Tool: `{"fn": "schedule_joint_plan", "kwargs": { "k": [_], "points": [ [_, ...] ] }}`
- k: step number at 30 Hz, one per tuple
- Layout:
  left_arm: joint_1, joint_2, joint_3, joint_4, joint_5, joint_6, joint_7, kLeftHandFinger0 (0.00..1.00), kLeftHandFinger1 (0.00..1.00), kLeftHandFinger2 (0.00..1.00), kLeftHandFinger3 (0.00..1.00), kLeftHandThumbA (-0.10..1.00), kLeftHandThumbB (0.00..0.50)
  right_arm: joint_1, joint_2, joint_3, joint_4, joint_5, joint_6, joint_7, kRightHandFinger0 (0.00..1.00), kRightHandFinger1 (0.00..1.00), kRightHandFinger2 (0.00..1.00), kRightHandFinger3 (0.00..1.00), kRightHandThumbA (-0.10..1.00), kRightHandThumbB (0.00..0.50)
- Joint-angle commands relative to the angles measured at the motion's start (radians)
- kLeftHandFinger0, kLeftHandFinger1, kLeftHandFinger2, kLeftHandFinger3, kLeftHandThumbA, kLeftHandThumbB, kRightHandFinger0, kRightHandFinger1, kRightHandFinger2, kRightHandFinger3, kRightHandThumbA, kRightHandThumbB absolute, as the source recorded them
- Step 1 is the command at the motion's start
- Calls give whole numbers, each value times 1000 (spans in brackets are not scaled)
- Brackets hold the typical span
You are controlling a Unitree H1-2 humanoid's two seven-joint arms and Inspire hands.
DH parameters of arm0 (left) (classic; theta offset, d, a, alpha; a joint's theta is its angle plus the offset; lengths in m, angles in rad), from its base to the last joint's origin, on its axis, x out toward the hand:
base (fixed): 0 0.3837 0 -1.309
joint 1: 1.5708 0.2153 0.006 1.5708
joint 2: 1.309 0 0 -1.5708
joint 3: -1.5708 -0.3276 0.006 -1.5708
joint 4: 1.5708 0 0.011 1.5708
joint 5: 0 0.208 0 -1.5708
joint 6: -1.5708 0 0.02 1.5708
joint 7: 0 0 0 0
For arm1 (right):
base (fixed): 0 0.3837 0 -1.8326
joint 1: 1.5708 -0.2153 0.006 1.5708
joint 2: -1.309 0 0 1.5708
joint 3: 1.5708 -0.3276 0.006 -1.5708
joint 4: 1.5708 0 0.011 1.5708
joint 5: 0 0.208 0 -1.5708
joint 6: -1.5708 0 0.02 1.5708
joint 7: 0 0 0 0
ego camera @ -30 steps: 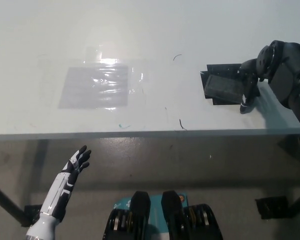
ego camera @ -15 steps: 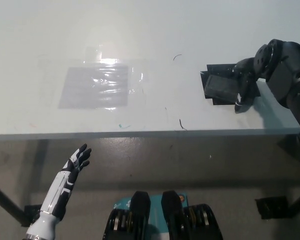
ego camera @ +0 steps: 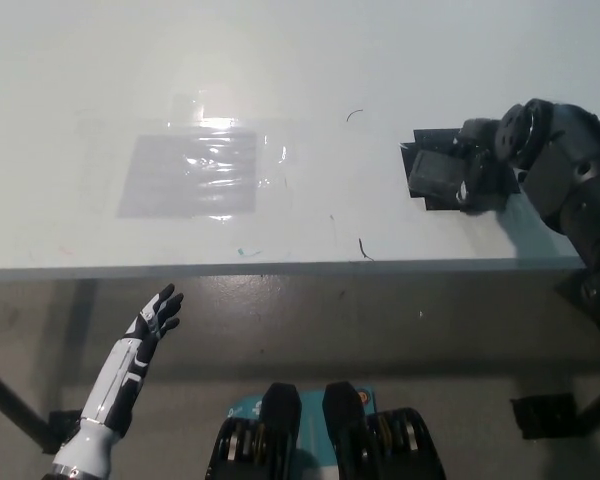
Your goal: A whiteboard eraser is kept on the black marked spot on the table infront of the robot and the robot uses its right hand to swipe it back and forth on the table twice to clean it
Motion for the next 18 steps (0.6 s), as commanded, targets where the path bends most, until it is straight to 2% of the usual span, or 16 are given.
{"fn": "schedule_joint_plan", "kwargs": {
  "k": [1, 2, 3, 4, 5, 6, 7, 8, 9, 10, 12, 13, 14, 15, 16, 18],
  "points": [
    [-26, 24, -8, -19, -7, -42, -23, 1000, 1000, 1000, 1000, 1000, 355, -1, -34, -26, -8, 5, -56, -261, 181, 379, 474, 530, -79, 109],
    [-27, 24, -7, -17, -6, -40, -22, 1000, 1000, 1000, 1000, 1000, 357, 3, -38, -27, -8, 6, -62, -265, 143, 350, 445, 543, -70, 124],
    [-28, 24, -5, -19, -6, -40, -20, 1000, 1000, 1000, 1000, 1000, 362, 5, -40, -27, -7, 7, -62, -265, 70, 287, 402, 597, -62, 154],
    [-29, 24, -5, -19, -6, -40, -20, 1000, 1000, 1000, 1000, 1000, 361, 7, -43, -28, -6, 8, -67, -265, 133, 360, 443, 582, -51, 163],
    [-28, 24, -5, -21, -6, -37, -20, 1000, 1000, 1000, 1000, 1000, 362, 8, -45, -28, -5, 8, -71, -264, 179, 396, 470, 518, -36, 169],
    [-27, 25, -5, -24, -7, -35, -20, 1000, 1000, 1000, 1000, 1000, 361, 10, -48, -27, -5, 6, -75, -265, 137, 342, 399, 462, -25, 159],
    [-27, 25, -5, -25, -7, -35, -20, 1000, 1000, 1000, 1000, 1000, 359, 9, -50, -27, -4, 6, -72, -264, 139, 344, 403, 552, -30, 161],
    [-25, 25, -4, -26, -6, -35, -19, 1000, 1000, 1000, 1000, 1000, 358, 7, -51, -28, -3, 5, -64, -264, 159, 365, 454, 729, -44, 150],
    [-23, 26, -4, -28, -5, -34, -17, 1000, 1000, 1000, 1000, 1000, 358, 7, -51, -28, -2, 4, -60, -264, 163, 366, 443, 774, -49, 152],
    [-23, 27, -4, -29, -4, -35, -17, 1000, 1000, 1000, 1000, 1000, 358, 6, -54, -25, -1, 0, -60, -268, 217, 383, 460, 971, -55, 112],
    [-25, 29, -4, -25, -6, -38, -18, 1000, 1000, 1000, 1000, 1000, 358, 4, -61, -18, -1, -7, -64, -268, 428, 582, 619, 941, -29, 90],
    [-28, 30, -4, -22, -9, -40, -20, 1000, 1000, 1000, 1000, 1000, 357, -1, -68, -13, -1, -12, -66, -264, 482, 592, 640, 1000, -26, 101],
    [-30, 31, -4, -21, -11, -39, -21, 1000, 1000, 1000, 1000, 1000, 356, -5, -71, -13, -2, -12, -64, -261, 476, 587, 642, 1000, -37, 97],
    [-32, 31, -4, -20, -14, -40, -21, 1000, 1000, 1000, 1000, 1000, 353, -7, -77, -4, -2, -21, -68, -262, 274, 429, 533, 1000, -56, 109],
    [-31, 33, -4, -24, -15, -34, -23, 1000, 1000, 1000, 1000, 1000, 354, -13, -85, 23, -2, -47, -75, -255, 365, 566, 661, 1000, -67, 128],
    [-32, 36, -5, -28, -16, -28, -26, 1000, 1000, 1000, 1000, 1000, 355, -20, -92, 50, -4, -69, -81, -242, 465, 622, 705, 1000, -56, 136]
  ]
}}
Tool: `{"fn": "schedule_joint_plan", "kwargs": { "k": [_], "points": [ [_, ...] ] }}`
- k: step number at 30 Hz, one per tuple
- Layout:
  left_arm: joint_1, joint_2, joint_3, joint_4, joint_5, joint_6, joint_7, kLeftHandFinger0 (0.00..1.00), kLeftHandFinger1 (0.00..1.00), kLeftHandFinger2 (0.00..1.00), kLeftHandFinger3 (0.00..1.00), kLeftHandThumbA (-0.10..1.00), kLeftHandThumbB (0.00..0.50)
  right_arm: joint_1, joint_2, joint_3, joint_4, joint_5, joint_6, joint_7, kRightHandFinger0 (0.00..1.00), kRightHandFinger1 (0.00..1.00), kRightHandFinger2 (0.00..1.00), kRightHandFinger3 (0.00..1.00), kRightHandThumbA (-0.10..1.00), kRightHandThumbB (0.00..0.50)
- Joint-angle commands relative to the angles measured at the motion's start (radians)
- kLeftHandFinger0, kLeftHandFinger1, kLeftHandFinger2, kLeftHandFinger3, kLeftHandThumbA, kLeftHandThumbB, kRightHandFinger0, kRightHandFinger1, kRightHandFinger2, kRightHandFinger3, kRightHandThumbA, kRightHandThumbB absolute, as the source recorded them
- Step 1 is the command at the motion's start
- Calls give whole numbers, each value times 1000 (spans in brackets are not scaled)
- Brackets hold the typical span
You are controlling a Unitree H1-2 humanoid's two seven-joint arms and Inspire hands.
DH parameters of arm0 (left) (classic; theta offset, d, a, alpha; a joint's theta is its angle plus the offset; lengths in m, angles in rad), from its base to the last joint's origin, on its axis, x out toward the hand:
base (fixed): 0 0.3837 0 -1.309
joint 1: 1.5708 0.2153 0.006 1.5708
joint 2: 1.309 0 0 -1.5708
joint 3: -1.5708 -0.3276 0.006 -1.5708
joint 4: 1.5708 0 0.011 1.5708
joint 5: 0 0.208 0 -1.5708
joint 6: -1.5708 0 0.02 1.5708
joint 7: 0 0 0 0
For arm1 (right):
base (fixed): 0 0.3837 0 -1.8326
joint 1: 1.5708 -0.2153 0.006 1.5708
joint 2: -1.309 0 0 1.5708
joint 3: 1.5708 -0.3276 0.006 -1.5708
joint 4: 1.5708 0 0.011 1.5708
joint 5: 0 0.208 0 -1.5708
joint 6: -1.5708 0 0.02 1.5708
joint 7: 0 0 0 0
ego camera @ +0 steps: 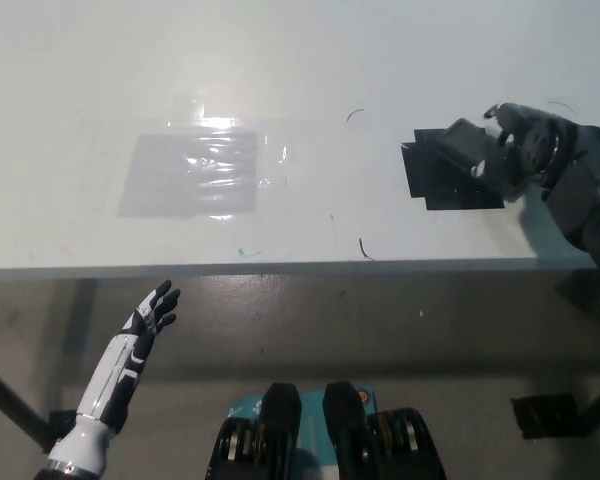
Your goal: A whiteboard eraser is kept on the black marked spot on the table infront of the robot and the robot uses its right hand to swipe it back and forth on the table twice to clean it
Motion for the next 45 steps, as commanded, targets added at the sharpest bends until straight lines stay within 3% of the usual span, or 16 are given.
{"fn": "schedule_joint_plan", "kwargs": {
  "k": [1, 4, 7, 12, 13, 14, 15, 16, 28, 30, 31, 35, 36, 38, 39, 45],
  "points": [
    [-25, 22, -5, -28, -15, -24, -25, 1000, 1000, 1000, 1000, 1000, 359, -66, -50, 68, -9, -78, -44, -23, 562, 691, 768, 1000, -17, 138],
    [-26, 20, -6, -27, -17, -27, -26, 1000, 1000, 1000, 1000, 1000, 364, -70, -57, 106, -9, -99, -59, -14, 642, 740, 781, 782, -4, 139],
    [-24, 18, -5, -24, -27, -25, -33, 1000, 1000, 1000, 1000, 1000, 374, -77, -57, 143, -12, -117, -75, -2, 482, 626, 711, 919, -4, 129],
    [-24, 22, -3, -20, -17, -34, -34, 1000, 1000, 1000, 1000, 1000, 371, -92, -32, 173, -16, -130, -76, 0, 513, 607, 692, 977, -35, 168],
    [-25, 23, -3, -22, -18, -29, -36, 1000, 1000, 1000, 1000, 1000, 366, -96, -27, 178, -18, -133, -86, -2, 238, 367, 492, 671, -63, 172],
    [-24, 23, -3, -23, -18, -27, -37, 1000, 1000, 1000, 1000, 1000, 366, -98, -25, 180, -19, -134, -90, -3, 206, 358, 479, 631, -69, 174],
    [-24, 23, -3, -23, -18, -27, -37, 1000, 1000, 1000, 1000, 1000, 366, -98, -25, 180, -19, -134, -90, -3, 206, 358, 478, 624, -70, 175],
    [-24, 21, -3, -24, -18, -26, -37, 1000, 1000, 1000, 1000, 1000, 357, -108, -12, 181, -22, -134, -96, 6, 450, 611, 700, 713, -73, 170],
    [-12, 14, -5, -18, -32, -31, -49, 1000, 1000, 1000, 1000, 1000, 352, -153, 115, 183, -32, -140, -134, 57, 164, 287, 425, 741, -100, 241],
    [-20, 13, 0, -17, -28, -28, -45, 1000, 1000, 1000, 1000, 1000, 357, -176, 179, 194, -46, -150, -185, 26, 40, 163, 285, 419, -100, 218],
    [-22, 8, 5, -14, -26, -40, -36, 1000, 1000, 1000, 1000, 1000, 357, -187, 208, 202, -50, -158, -193, 20, 11, 127, 263, 576, -100, 204],
    [-24, 5, 8, -12, -25, -45, -33, 1000, 1000, 1000, 1000, 1000, 357, -192, 220, 204, -48, -161, -199, 18, 5, 125, 263, 576, -100, 203],
    [-21, -20, 36, -22, 15, -46, 38, 1000, 1000, 1000, 1000, 1000, 375, -212, 291, 213, -61, -168, -224, 33, 147, 251, 357, 605, -63, 206],
    [-23, -30, 47, -24, 29, -46, 65, 1000, 1000, 1000, 1000, 1000, 372, -217, 319, 217, -66, -172, -242, 40, 18, 128, 273, 734, -100, 214],
    [-26, -38, 57, -23, 18, -46, 71, 1000, 1000, 1000, 1000, 1000, 392, -217, 337, 220, -68, -174, -247, 46, 1, 23, 196, 446, -100, 214],
    [-28, -45, 76, -36, 16, -46, 76, 1000, 1000, 1000, 1000, 1000, 390, -206, 374, 227, -63, -184, -239, 60, 26, 249, 625, 418, -100, 218]
  ]
}}
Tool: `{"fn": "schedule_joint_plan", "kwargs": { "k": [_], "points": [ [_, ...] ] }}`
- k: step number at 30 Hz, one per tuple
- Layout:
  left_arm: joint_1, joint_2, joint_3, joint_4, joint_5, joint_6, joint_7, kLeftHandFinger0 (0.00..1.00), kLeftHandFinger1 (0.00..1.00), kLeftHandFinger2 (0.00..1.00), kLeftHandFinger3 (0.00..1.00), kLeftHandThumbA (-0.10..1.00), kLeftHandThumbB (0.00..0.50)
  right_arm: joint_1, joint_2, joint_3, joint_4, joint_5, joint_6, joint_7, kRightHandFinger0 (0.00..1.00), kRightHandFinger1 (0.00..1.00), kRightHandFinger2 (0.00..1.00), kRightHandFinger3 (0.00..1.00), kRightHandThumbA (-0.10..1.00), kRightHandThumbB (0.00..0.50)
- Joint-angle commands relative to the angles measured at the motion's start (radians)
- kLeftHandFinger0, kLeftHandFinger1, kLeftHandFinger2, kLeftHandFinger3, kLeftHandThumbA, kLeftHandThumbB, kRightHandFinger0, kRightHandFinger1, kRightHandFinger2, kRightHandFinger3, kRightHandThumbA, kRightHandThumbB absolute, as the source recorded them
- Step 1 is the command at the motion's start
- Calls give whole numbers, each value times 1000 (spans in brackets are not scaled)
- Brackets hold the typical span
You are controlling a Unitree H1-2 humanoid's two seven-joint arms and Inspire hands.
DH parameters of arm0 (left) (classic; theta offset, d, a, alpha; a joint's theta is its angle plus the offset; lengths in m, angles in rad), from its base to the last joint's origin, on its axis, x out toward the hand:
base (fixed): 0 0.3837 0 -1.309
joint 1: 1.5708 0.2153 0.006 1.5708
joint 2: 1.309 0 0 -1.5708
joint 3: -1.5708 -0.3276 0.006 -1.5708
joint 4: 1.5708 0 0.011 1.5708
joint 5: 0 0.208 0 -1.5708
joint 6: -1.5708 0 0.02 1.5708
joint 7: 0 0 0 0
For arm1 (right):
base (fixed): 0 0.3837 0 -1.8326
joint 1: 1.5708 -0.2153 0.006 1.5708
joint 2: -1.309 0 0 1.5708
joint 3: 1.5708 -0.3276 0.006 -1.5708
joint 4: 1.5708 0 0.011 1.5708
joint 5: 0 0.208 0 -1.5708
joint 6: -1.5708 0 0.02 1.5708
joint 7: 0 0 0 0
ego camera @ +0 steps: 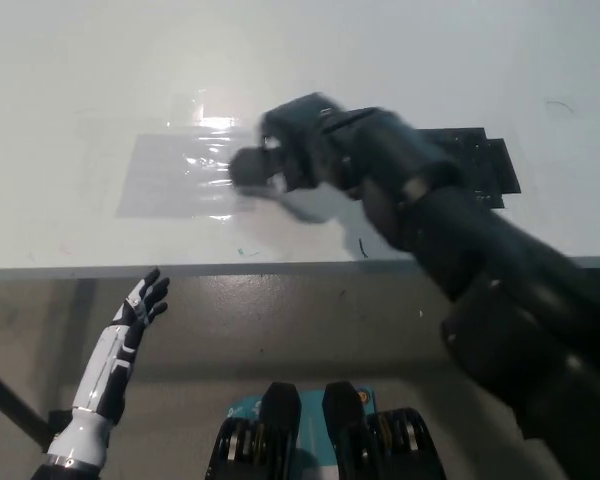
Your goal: A whiteboard eraser is kept on the black marked spot on the table infront of the robot and the robot uses its right hand to swipe it back and forth on the table twice to clean it
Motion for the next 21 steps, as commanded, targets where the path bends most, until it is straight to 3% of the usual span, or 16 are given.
{"fn": "schedule_joint_plan", "kwargs": {
  "k": [1, 2, 3, 5, 7, 8, 9, 11, 13, 15, 16, 17, 19, 20, 21],
  "points": [
    [-15, 9, 13, -37, 17, -44, 46, 1000, 1000, 1000, 1000, 1000, 364, -56, -5, 24, -20, -42, -37, -1, 45, 271, 629, 293, -100, 221],
    [-14, 16, 10, -40, 21, -44, 42, 1000, 1000, 1000, 1000, 1000, 350, -44, -18, 35, -19, -54, -44, -17, 39, 261, 611, 253, -100, 223],
    [-14, 19, 8, -41, 21, -44, 39, 1000, 1000, 1000, 1000, 1000, 335, -35, -34, 46, -16, -62, -53, -32, 78, 298, 597, 278, -100, 225],
    [-13, 21, 5, -39, 23, -44, 39, 1000, 1000, 1000, 1000, 1000, 343, -28, -49, 58, -15, -72, -55, -42, 159, 324, 482, 302, -100, 224],
    [-14, 22, 4, -39, 24, -44, 39, 1000, 1000, 1000, 1000, 1000, 343, -27, -53, 62, -14, -75, -55, -45, 110, 249, 350, 306, -100, 225],
    [-16, 25, 4, -38, 23, -44, 36, 1000, 1000, 1000, 1000, 1000, 336, -22, -74, 62, -13, -74, -53, -41, 262, 393, 483, 602, -100, 225],
    [-19, 29, 3, -35, 23, -44, 32, 1000, 1000, 1000, 1000, 1000, 348, -8, -122, 66, -11, -80, -44, -40, 267, 350, 431, 642, -72, 226],
    [-21, 31, 2, -33, 24, -44, 31, 1000, 1000, 1000, 1000, 1000, 350, 1, -147, 69, -12, -84, -45, -44, 171, 275, 384, 570, -48, 226],
    [-22, 31, 2, -33, 24, -44, 31, 1000, 1000, 1000, 1000, 1000, 350, 2, -148, 70, -14, -83, -44, -44, 151, 254, 371, 554, -46, 226],
    [-20, 34, 3, -32, 10, -44, 23, 1000, 1000, 1000, 1000, 1000, 357, 30, -221, 72, -8, -85, -30, -27, 286, 387, 475, 610, -62, 233],
    [-20, 33, 3, -31, 4, -44, 19, 1000, 1000, 1000, 1000, 1000, 360, 38, -241, 71, -8, -84, -32, -28, 212, 292, 375, 592, -78, 228],
    [-20, 33, 3, -30, -1, -44, 16, 1000, 1000, 1000, 1000, 1000, 355, 49, -264, 70, -8, -82, -33, -27, 92, 204, 340, 648, -90, 220],
    [-20, 33, 3, -30, -2, -44, 15, 1000, 1000, 1000, 1000, 1000, 356, 52, -271, 69, -10, -82, -33, -25, 80, 197, 336, 653, -91, 220],
    [-19, 34, 3, -31, 1, -44, 16, 1000, 1000, 1000, 1000, 1000, 348, 67, -298, 69, -13, -82, -36, -35, 16, 83, 225, 434, -53, 237],
    [-17, 36, 2, -34, 10, -44, 20, 1000, 1000, 1000, 1000, 1000, 348, 93, -345, 67, -11, -81, -36, -47, 2, 133, 269, 446, -37, 227]
  ]
}}
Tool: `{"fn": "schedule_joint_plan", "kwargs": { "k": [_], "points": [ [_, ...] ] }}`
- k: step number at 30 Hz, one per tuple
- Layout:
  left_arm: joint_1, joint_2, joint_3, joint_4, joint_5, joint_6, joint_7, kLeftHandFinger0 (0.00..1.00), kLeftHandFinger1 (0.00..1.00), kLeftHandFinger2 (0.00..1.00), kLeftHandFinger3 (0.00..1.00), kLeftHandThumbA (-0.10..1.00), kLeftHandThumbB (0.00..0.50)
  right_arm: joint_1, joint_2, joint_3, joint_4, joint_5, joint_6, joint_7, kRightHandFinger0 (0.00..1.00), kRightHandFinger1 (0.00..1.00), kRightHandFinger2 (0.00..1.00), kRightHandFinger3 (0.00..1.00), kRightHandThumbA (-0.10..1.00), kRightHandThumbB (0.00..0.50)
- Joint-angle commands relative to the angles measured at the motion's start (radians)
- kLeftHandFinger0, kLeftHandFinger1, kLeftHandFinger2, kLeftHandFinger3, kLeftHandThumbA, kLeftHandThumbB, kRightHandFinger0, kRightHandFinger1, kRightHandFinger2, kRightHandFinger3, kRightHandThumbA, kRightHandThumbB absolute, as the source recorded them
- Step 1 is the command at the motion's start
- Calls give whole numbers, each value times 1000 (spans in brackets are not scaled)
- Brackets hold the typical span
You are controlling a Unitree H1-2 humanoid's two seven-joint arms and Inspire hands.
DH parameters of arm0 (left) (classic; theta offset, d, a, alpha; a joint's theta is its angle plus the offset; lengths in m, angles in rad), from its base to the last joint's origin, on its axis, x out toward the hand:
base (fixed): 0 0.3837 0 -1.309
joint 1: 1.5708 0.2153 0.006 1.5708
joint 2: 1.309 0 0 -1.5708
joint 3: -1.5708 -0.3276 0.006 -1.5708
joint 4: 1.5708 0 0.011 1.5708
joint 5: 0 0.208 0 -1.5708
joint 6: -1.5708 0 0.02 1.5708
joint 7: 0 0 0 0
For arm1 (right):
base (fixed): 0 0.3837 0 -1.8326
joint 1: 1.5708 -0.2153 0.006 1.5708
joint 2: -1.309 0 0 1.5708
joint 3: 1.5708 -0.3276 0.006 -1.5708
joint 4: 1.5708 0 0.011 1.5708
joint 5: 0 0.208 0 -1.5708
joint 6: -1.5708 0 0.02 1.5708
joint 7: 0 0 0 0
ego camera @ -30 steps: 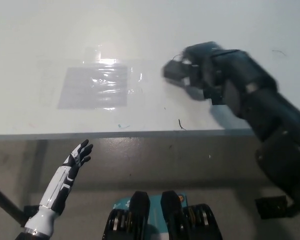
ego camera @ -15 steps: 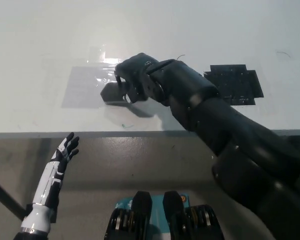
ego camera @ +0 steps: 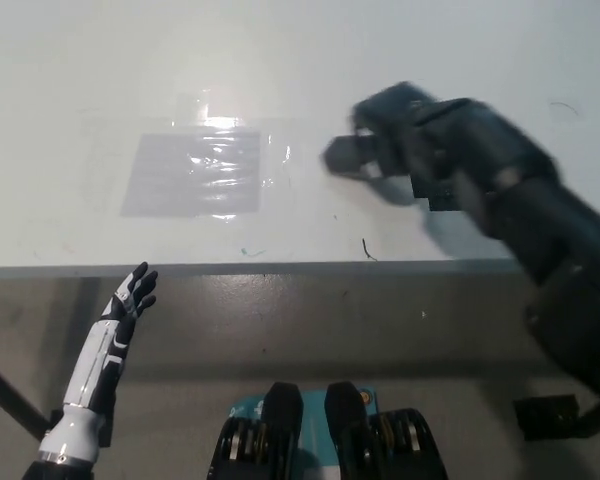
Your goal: A whiteboard eraser is kept on the black marked spot on the table infront of the robot and the robot uses its right hand to swipe it back and forth on the table twice to clean it
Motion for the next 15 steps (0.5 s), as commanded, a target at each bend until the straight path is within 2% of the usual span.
{"fn": "schedule_joint_plan", "kwargs": {
  "k": [1, 3, 4, 5, 7, 9, 11, 12, 13, 15],
  "points": [
    [-12, 25, 1, -31, -3, -39, 12, 1000, 1000, 1000, 1000, 1000, 348, 36, -111, 3, -7, -30, 5, -18, 63, 216, 339, 523, -62, 217],
    [-13, 29, 4, -34, 1, -39, 15, 1000, 1000, 1000, 1000, 1000, 348, 40, -118, 2, -6, -28, 10, -16, 100, 240, 360, 565, -85, 215],
    [-13, 30, 4, -34, -3, -39, 12, 1000, 1000, 1000, 1000, 1000, 346, 48, -129, 2, -8, -30, 11, -18, 127, 264, 431, 778, -96, 200],
    [-14, 33, 5, -33, -11, -39, 7, 1000, 1000, 1000, 1000, 1000, 342, 76, -163, -9, -12, -19, 9, -30, 15, 145, 343, 728, -100, 192],
    [-18, 34, 3, -31, -8, -39, 9, 1000, 1000, 1000, 1000, 1000, 344, 97, -190, -19, -19, -13, 5, -46, 43, 183, 370, 722, -100, 185],
    [-17, 35, 3, -31, -6, -39, 12, 1000, 1000, 1000, 1000, 1000, 337, 117, -215, -19, -28, -17, 0, -48, 165, 282, 435, 615, -39, 200],
    [-17, 35, 3, -31, -6, -39, 13, 1000, 1000, 1000, 1000, 1000, 337, 121, -219, -20, -31, -18, -1, -48, 166, 282, 436, 611, -34, 200],
    [-15, 36, 6, -35, -7, -39, 16, 1000, 1000, 1000, 1000, 1000, 344, 131, -231, -24, -29, -13, -1, -44, 170, 297, 455, 598, -35, 171],
    [-12, 38, 10, -40, -9, -39, 19, 1000, 1000, 1000, 1000, 1000, 340, 146, -247, -30, -24, -8, 0, -40, 162, 289, 443, 592, -35, 164],
    [-12, 38, 12, -40, -11, -39, 20, 1000, 1000, 1000, 1000, 1000, 339, 149, -254, -33, -22, -9, 0, -42, 146, 279, 440, 590, -34, 164]
  ]
}}
